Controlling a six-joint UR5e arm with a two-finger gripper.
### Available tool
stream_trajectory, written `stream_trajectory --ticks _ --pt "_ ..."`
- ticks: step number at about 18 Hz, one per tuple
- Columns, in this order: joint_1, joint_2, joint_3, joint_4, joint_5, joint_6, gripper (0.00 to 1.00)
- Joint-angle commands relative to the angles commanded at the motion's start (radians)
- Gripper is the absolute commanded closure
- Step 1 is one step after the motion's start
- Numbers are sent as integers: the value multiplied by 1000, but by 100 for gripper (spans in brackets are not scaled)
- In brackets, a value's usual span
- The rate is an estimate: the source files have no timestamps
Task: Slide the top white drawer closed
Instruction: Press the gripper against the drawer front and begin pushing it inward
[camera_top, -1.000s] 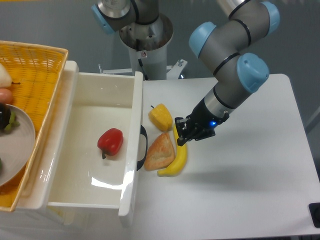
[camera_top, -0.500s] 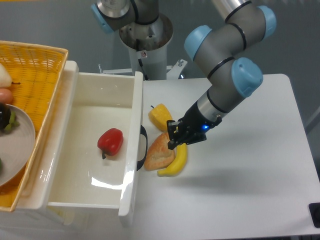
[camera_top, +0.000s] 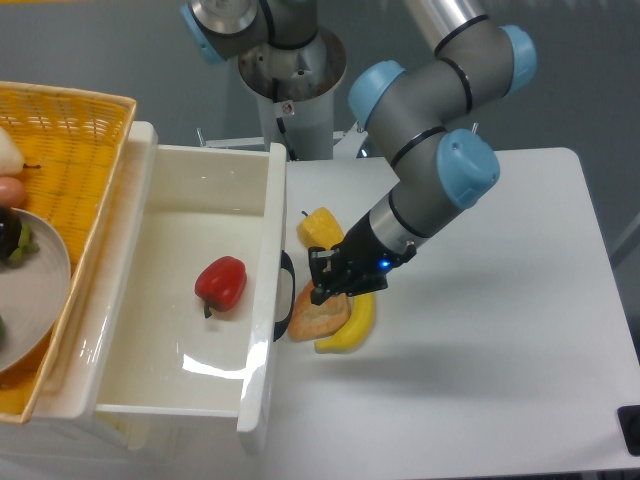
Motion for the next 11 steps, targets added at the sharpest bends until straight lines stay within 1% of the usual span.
stream_trajectory --ticks 11 --pt "-37 12 -2 -2 -8 -26 100"
